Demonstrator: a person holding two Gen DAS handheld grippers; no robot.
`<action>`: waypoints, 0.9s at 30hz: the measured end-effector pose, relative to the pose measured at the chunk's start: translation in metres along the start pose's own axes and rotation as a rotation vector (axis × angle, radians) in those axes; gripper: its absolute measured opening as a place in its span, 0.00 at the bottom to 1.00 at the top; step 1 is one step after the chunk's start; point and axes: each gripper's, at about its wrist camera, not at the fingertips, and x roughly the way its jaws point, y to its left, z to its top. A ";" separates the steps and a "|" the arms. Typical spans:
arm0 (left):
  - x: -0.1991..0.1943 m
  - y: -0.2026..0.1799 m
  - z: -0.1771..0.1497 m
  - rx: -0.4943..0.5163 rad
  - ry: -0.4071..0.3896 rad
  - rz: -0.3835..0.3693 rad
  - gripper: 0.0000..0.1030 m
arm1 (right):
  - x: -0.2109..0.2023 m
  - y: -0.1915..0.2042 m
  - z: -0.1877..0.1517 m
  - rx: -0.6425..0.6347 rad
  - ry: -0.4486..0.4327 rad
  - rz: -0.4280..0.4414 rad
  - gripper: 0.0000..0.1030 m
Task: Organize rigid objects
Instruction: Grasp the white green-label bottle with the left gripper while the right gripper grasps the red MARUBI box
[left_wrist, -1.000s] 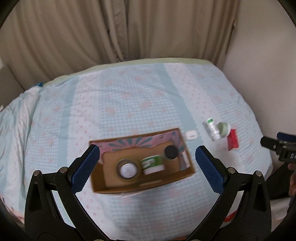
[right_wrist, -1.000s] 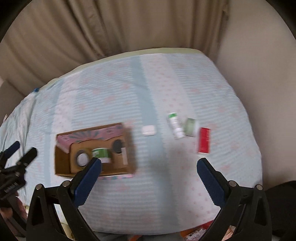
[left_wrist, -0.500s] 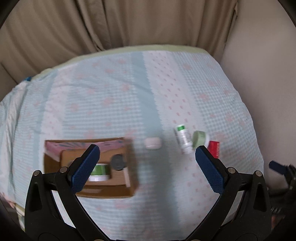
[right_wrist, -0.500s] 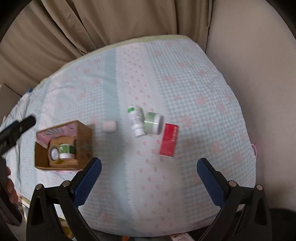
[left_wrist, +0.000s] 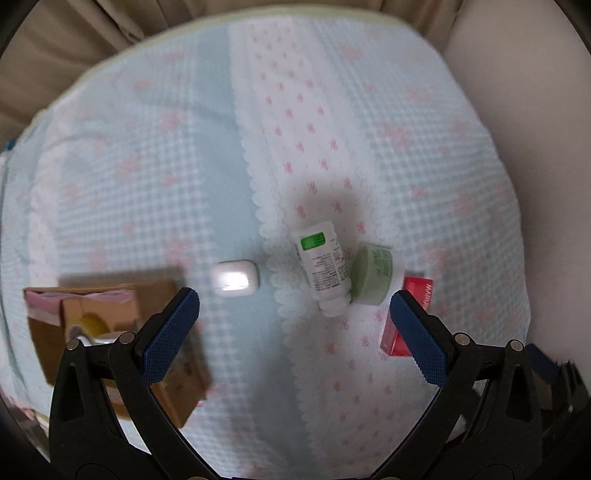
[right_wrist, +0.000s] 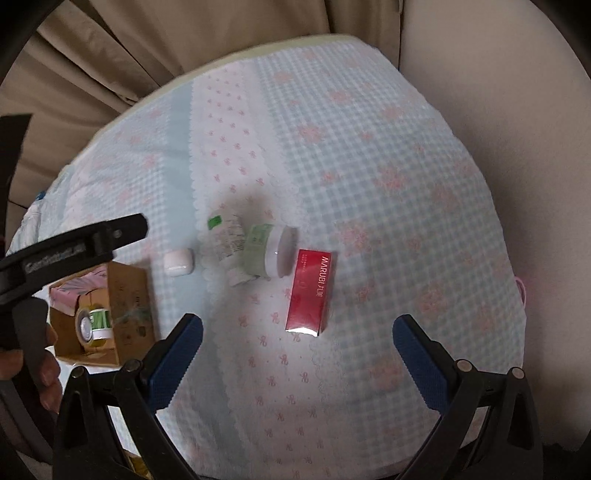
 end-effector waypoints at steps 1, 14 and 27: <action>0.012 -0.001 0.004 -0.008 0.016 0.002 1.00 | 0.009 -0.001 0.002 0.004 0.015 -0.004 0.99; 0.137 -0.012 0.029 -0.061 0.204 0.005 0.88 | 0.132 -0.024 0.009 0.136 0.195 -0.003 0.74; 0.170 -0.024 0.026 -0.060 0.259 -0.020 0.50 | 0.177 -0.015 0.006 0.137 0.268 -0.016 0.49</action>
